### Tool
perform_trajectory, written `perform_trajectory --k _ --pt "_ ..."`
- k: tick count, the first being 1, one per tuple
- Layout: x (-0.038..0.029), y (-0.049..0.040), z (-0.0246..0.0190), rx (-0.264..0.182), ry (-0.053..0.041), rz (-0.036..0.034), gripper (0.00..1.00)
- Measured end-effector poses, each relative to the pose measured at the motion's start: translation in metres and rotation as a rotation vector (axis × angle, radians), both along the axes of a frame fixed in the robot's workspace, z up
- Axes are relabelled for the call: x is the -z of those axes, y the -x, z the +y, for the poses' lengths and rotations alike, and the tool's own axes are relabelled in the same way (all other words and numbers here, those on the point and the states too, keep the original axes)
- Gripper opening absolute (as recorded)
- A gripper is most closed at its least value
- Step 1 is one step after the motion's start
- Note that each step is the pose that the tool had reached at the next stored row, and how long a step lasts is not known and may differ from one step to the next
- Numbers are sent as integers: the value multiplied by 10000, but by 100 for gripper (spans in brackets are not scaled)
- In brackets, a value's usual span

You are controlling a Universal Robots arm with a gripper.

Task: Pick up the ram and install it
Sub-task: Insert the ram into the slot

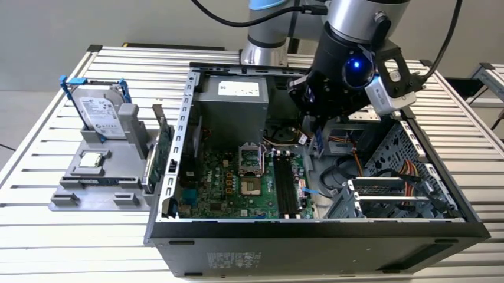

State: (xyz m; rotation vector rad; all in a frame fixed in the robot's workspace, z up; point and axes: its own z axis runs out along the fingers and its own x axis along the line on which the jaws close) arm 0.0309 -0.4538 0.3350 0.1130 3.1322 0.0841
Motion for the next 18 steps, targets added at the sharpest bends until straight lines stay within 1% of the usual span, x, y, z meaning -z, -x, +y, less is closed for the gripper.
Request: perform_trajectory --k 6,14,18 --pt "7 0 -35 1 -2 0 0" --pt "39 0 -46 0 0 0 0" --pt "50 0 -66 4 -2 -1 0"
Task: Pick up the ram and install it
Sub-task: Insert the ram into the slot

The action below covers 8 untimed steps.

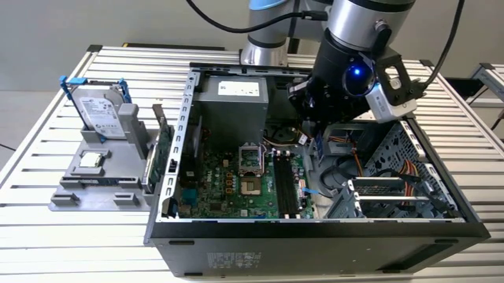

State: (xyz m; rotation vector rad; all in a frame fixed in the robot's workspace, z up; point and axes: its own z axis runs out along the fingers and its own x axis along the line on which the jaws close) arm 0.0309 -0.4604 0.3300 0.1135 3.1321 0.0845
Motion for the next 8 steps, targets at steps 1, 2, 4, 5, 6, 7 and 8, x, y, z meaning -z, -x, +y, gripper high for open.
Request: perform_trajectory --k 1,2,4,5,6,7,8 --pt "4 0 -1 5 -1 0 0" --pt "9 0 -2 14 1 0 0" --pt "19 0 -2 46 4 1 0" --pt "24 0 -2 61 6 1 0" --pt "30 0 -2 76 6 0 0" --pt "35 -1 -2 83 7 0 0" --pt "40 -1 -2 84 7 0 0"
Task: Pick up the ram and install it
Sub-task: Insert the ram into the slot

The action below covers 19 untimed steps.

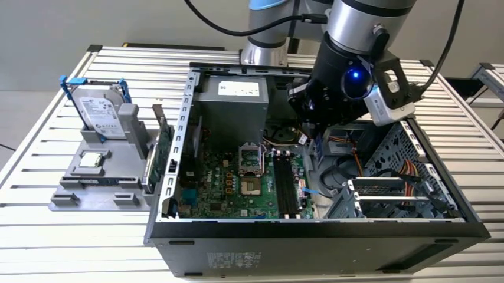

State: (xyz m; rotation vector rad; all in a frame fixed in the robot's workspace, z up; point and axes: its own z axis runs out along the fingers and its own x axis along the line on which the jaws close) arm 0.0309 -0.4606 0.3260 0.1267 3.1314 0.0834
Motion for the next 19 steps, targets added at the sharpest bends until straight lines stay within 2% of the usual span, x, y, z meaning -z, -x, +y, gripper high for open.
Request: perform_trajectory --k 12,19 --pt "62 0 0 2 0 0 0" --pt "69 0 0 2 -1 0 0"
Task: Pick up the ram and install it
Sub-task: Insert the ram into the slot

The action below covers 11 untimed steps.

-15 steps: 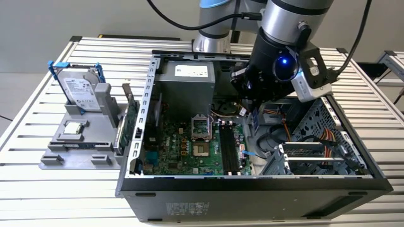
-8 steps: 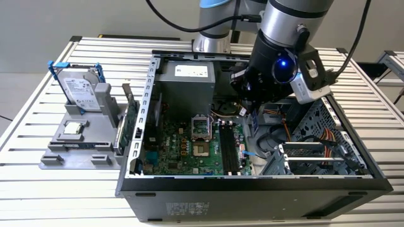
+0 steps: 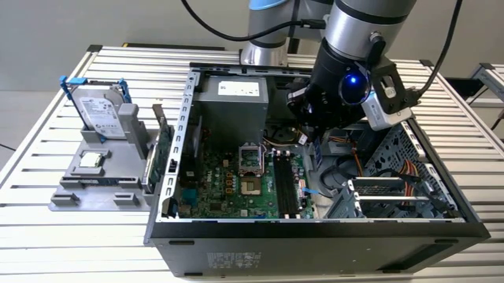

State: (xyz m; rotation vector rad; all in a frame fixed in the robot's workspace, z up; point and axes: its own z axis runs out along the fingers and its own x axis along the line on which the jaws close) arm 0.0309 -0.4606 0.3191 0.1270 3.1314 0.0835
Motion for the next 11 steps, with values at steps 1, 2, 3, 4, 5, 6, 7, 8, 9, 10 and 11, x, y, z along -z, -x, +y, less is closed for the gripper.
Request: perform_trajectory --k 1,2,3,4,5,6,7,8,9,10,11 --pt "0 0 0 0 0 0 0" --pt "2 0 0 0 0 0 0" --pt "5 0 0 1 0 0 0" --pt "9 0 0 13 3 0 0" --pt "12 0 0 36 9 0 0" --pt "16 0 0 58 12 0 0" --pt "19 0 0 77 15 1 0" --pt "22 0 0 89 18 0 0" --pt "25 0 0 99 20 1 0" --pt "28 0 0 105 22 0 0" --pt "30 0 0 110 24 0 0"
